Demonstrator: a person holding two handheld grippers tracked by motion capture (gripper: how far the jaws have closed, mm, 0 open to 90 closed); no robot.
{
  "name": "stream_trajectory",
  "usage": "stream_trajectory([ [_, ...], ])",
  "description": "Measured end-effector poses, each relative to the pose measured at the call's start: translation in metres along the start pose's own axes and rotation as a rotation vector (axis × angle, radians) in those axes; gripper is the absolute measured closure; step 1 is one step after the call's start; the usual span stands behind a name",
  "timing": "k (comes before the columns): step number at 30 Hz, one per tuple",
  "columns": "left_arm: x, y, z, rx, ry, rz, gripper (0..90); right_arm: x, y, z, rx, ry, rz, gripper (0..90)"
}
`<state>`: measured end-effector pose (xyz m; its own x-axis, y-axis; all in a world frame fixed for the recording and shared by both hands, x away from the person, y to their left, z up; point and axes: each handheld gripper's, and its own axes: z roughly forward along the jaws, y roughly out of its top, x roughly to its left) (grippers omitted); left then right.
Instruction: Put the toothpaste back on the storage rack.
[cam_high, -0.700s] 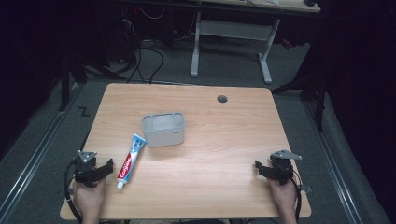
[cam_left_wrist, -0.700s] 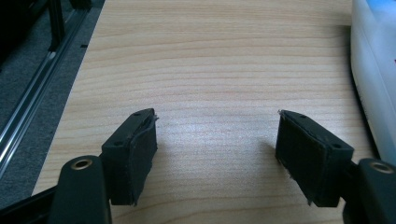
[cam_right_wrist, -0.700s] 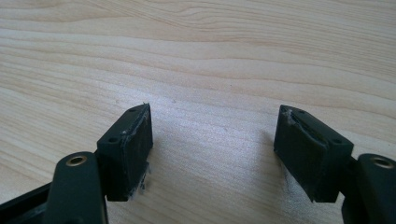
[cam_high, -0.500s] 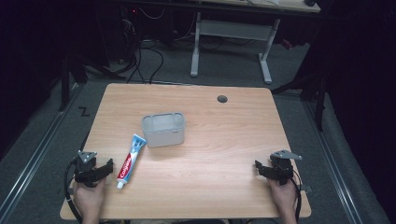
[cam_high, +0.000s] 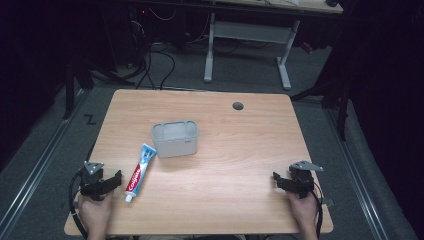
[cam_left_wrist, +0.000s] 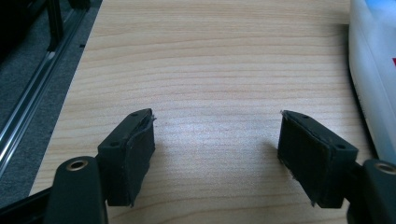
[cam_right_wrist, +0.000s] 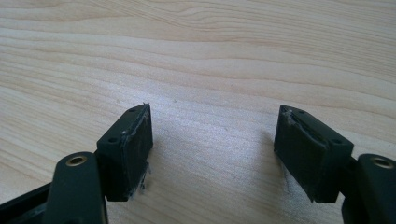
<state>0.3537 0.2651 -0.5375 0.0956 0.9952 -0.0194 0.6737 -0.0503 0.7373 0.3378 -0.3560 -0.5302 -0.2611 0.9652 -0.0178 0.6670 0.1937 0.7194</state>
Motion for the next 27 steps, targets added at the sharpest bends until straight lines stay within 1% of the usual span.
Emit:
stream_trajectory([
  [3,-0.0007,-0.0001,0.0,0.0,0.007,-0.006,27.0,0.0,0.0,0.0,0.0,0.0,0.0,28.0],
  [7,-0.0007,0.0,0.0001,0.001,0.005,-0.006,26.2,0.0001,-0.0001,-0.0002,0.001,0.0,0.0,27.9],
  [8,-0.0009,0.0,0.0005,0.001,0.001,0.0,25.2,0.0,-0.0001,-0.0001,0.0,0.001,-0.002,27.9],
  [11,-0.0002,0.0001,0.0003,0.002,-0.008,0.002,24.9,0.0001,-0.0001,-0.0001,0.0,0.001,-0.002,28.0],
  [15,0.0014,0.0002,0.0006,-0.002,-0.029,-0.006,22.2,0.0003,-0.0001,-0.0002,0.001,0.002,0.001,27.9],
  [19,0.0006,-0.0001,0.0003,0.003,-0.029,0.003,20.7,0.0002,-0.0002,-0.0002,0.0,0.002,-0.001,27.8],
  [24,0.0012,-0.0001,-0.0007,0.01,-0.031,0.009,21.2,0.0003,-0.0002,-0.0002,0.0,0.006,-0.005,27.8],
  [26,0.0033,0.0,-0.0018,0.011,-0.048,-0.003,21.3,0.0003,-0.0001,-0.0002,0.0,0.005,-0.005,27.8],
  [27,0.0052,-0.0004,-0.0029,0.01,-0.052,-0.015,21.4,0.0003,-0.0002,-0.0002,0.0,0.006,-0.005,27.8],
])
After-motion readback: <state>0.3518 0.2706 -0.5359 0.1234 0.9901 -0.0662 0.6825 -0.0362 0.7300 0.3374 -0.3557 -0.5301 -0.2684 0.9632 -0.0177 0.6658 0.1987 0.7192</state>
